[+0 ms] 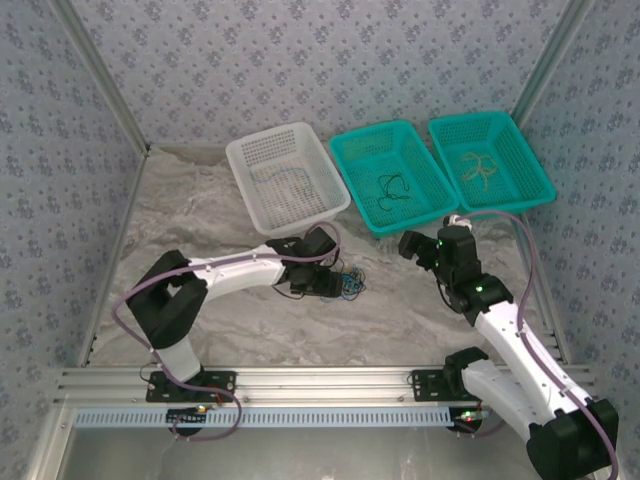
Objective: Untangle the cables
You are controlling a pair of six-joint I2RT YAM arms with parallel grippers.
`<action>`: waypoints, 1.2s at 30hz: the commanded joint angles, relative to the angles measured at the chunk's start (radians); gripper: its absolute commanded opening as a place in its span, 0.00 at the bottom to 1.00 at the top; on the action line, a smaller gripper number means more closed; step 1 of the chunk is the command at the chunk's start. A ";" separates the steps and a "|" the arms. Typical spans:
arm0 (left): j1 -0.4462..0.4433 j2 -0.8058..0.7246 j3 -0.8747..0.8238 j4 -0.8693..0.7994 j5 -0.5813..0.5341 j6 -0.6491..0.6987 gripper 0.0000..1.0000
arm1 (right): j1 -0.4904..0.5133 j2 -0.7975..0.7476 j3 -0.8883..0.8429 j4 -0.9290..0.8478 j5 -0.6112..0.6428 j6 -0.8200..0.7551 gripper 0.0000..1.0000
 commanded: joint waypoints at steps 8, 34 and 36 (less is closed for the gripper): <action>-0.006 0.033 0.041 -0.074 -0.073 -0.021 0.64 | 0.007 0.022 0.044 0.012 -0.011 -0.019 1.00; -0.008 0.020 0.066 -0.069 -0.131 0.003 0.00 | 0.009 0.034 0.018 0.041 0.062 0.047 1.00; -0.010 -0.018 0.042 -0.046 -0.164 0.006 0.00 | 0.009 0.041 0.024 0.017 0.069 0.046 1.00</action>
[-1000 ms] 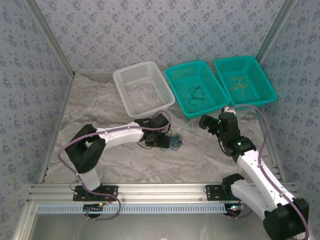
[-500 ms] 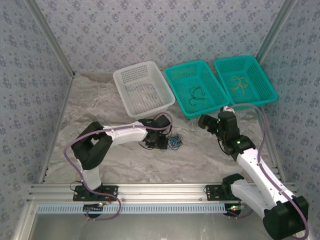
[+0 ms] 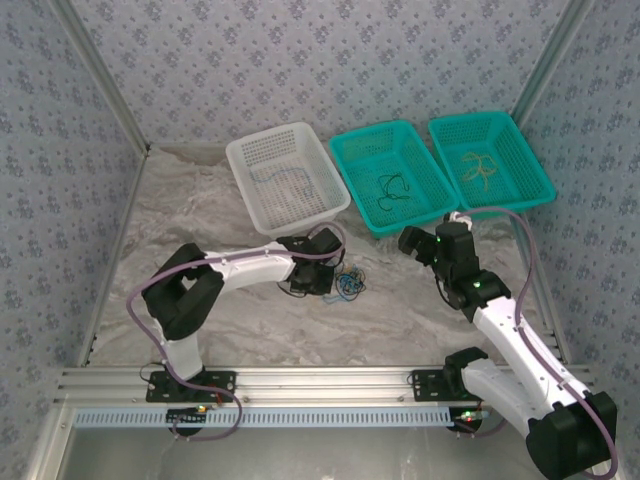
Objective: Untangle the cables
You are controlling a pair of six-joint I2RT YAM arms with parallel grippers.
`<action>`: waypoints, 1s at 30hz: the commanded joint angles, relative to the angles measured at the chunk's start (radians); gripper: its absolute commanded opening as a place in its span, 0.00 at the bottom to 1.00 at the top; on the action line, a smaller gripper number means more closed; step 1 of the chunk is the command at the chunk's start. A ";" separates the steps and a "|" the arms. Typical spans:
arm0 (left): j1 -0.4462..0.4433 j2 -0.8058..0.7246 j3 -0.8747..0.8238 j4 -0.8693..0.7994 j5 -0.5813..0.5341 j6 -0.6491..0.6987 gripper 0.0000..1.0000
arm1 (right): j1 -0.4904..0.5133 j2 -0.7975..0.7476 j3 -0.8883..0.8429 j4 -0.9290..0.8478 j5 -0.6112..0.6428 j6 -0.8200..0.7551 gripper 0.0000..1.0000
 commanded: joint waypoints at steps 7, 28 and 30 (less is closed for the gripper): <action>-0.009 -0.249 -0.132 0.152 -0.168 0.010 0.00 | 0.005 0.051 0.006 0.003 -0.088 0.012 1.00; 0.078 -0.467 -0.162 0.350 0.006 0.171 0.00 | 0.246 0.153 -0.063 0.266 -0.319 -0.204 0.97; 0.090 -0.470 -0.140 0.329 0.026 0.191 0.00 | 0.280 0.174 -0.066 0.318 -0.316 -0.227 0.97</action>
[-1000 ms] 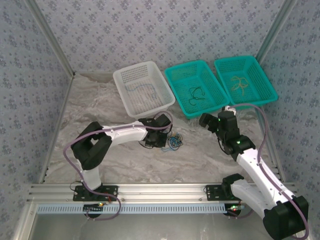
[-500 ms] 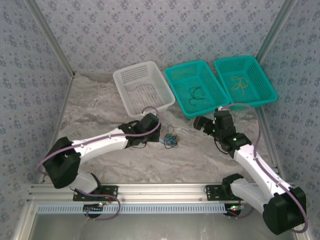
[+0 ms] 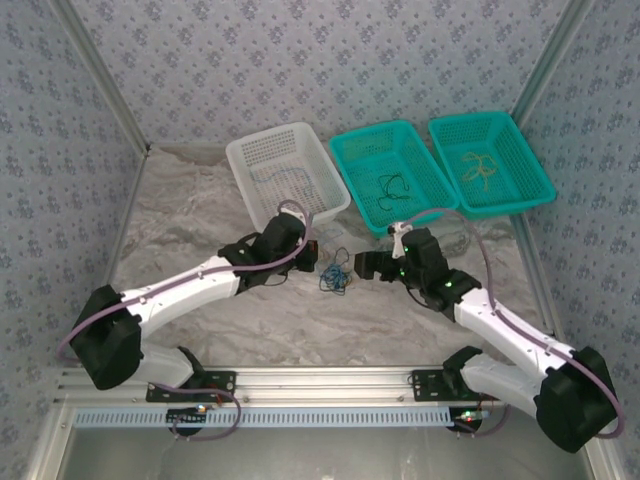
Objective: Untangle the cables
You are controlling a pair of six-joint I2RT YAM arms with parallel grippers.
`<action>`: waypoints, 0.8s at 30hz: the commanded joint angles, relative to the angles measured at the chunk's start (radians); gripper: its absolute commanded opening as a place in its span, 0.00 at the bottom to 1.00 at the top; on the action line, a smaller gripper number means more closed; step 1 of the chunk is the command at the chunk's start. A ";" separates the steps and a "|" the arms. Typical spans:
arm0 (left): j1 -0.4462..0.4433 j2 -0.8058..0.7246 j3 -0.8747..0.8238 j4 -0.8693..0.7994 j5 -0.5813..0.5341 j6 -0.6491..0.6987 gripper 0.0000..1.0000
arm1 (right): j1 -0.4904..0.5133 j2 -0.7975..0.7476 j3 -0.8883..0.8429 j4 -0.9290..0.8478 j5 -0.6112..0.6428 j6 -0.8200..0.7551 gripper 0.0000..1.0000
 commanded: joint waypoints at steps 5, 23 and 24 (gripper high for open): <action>0.038 -0.053 0.094 -0.003 0.091 0.059 0.00 | 0.125 0.053 -0.029 0.252 0.107 -0.113 0.87; 0.052 -0.067 0.138 0.062 0.156 0.028 0.00 | 0.301 0.223 -0.018 0.641 0.287 -0.187 0.72; 0.052 -0.066 0.138 0.064 0.156 0.025 0.00 | 0.309 0.239 -0.018 0.663 0.303 -0.184 0.69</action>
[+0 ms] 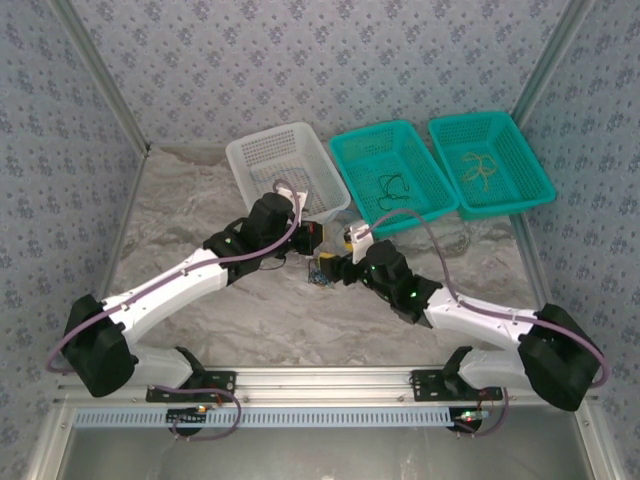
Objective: Untangle the cables
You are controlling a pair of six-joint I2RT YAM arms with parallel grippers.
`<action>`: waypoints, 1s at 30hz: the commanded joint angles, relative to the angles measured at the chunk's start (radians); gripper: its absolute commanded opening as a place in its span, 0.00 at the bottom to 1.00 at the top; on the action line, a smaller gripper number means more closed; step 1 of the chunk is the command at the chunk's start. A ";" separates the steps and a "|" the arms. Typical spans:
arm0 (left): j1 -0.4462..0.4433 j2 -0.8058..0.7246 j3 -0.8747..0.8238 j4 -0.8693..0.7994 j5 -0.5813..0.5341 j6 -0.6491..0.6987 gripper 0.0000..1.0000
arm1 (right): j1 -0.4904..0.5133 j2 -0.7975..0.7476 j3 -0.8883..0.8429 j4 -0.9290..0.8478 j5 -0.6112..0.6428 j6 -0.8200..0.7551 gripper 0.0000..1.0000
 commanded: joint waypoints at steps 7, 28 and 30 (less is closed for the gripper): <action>0.007 -0.015 0.016 0.112 0.014 -0.059 0.00 | 0.060 0.139 0.019 0.251 0.198 -0.008 0.53; 0.013 -0.039 -0.033 0.232 -0.009 -0.094 0.00 | 0.080 0.345 0.102 0.275 0.458 0.066 0.25; 0.019 -0.048 -0.035 0.241 -0.010 -0.091 0.00 | 0.081 0.357 0.098 0.264 0.476 0.092 0.25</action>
